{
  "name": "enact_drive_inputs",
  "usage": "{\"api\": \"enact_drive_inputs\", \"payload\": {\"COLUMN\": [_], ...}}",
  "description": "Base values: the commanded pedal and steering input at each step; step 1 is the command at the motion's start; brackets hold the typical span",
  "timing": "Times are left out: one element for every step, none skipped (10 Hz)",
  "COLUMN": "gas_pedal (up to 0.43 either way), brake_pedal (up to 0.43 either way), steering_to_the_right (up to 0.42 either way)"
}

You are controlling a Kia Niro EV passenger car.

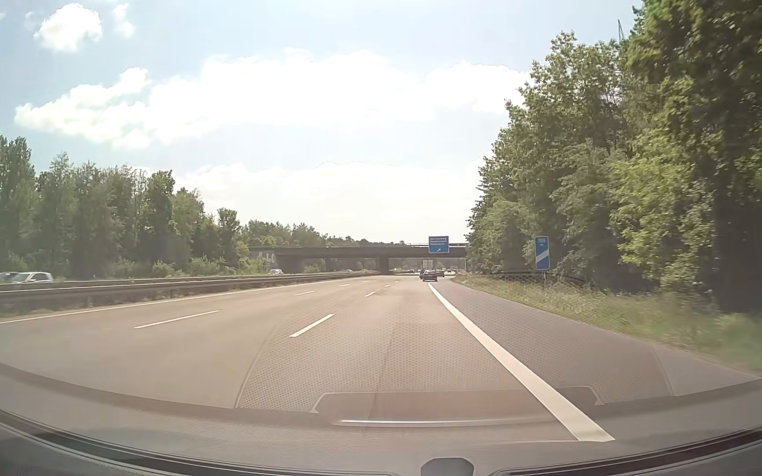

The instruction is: Follow the waypoints while adhering to traffic rules and regulations

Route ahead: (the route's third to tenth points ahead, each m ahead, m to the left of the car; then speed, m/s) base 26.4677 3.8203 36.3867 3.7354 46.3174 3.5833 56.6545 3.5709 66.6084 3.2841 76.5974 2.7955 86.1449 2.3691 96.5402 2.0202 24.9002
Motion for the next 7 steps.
{"api": "enact_drive_inputs", "payload": {"gas_pedal": [0.110, 0.110, 0.110, 0.110, 0.110, 0.110, 0.110], "brake_pedal": [0.030, 0.030, 0.030, 0.030, 0.030, 0.030, 0.030], "steering_to_the_right": [0.004, 0.004, 0.004, 0.004, 0.004, 0.003, 0.003]}}
